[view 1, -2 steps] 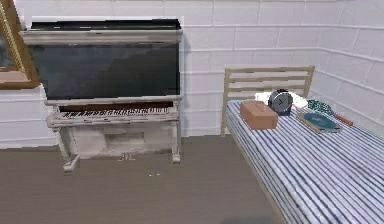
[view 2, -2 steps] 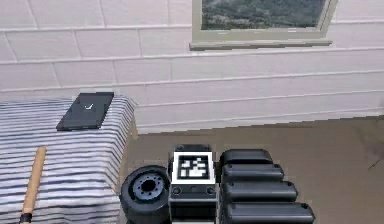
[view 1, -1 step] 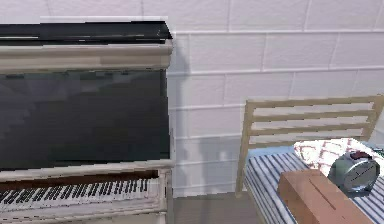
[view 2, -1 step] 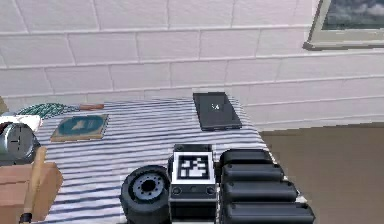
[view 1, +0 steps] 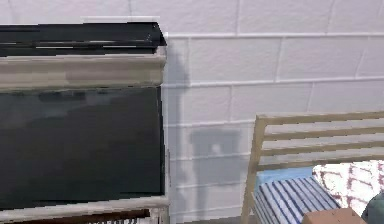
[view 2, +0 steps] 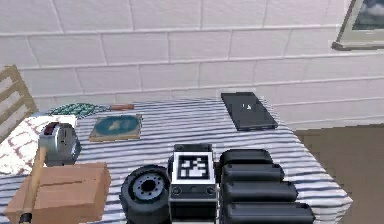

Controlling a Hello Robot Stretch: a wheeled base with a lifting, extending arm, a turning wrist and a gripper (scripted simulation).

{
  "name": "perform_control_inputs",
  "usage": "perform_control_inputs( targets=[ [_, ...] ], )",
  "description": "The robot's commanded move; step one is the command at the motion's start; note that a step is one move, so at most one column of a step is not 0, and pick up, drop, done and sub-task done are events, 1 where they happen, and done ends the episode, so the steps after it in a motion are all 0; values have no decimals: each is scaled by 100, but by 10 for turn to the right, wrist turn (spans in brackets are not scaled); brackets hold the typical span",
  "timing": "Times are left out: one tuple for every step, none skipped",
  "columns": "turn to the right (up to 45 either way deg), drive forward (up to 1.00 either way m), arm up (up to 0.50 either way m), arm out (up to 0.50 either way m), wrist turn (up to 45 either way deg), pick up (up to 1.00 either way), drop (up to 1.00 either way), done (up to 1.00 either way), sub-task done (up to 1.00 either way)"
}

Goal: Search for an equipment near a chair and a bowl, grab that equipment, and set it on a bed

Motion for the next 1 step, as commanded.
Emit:
perform_control_inputs(
  targets=[
    [-120, 0, 0, 0, 0, 0, 0, 0, 0]
  ],
)
